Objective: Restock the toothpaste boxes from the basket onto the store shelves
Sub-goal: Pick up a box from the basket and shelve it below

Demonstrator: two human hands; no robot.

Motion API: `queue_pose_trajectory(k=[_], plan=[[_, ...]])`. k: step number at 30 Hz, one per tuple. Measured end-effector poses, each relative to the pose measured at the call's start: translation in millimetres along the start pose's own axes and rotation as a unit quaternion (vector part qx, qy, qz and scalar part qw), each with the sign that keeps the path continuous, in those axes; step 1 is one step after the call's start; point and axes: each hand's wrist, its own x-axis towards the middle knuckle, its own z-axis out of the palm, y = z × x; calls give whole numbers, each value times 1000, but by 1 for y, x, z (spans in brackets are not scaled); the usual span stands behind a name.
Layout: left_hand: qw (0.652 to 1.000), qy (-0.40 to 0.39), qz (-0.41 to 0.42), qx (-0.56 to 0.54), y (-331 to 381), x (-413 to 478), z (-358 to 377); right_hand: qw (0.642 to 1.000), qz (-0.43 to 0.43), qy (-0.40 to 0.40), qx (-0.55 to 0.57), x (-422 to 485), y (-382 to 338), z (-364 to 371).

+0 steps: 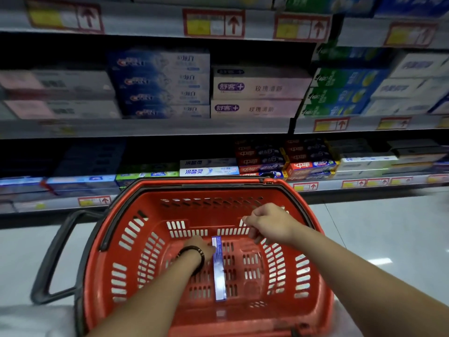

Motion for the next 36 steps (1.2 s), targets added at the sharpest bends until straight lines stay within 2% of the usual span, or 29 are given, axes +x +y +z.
queue_pose_trajectory(k=[5,8,12,21,26,32,36], plan=[[997,-36,-22,60,2,7,23,999,13,-28,-9,-1,2,3],[992,-66,-7,105,4,8,30,999,13,-35,-18,1,-1,3],[990,-71,-9,119,5,22,42,999,9,-36,-13,3,-5,4],[992,-42,-40,112,12,50,63,998,21,-44,-25,17,-6,5],[996,-35,-52,67,10,55,65,998,30,-51,-23,19,-8,0],[995,-51,-78,23,14,44,56,998,27,-61,-20,19,-14,-4],[995,-70,-65,-1,16,33,44,997,27,-64,-22,19,-19,-6]])
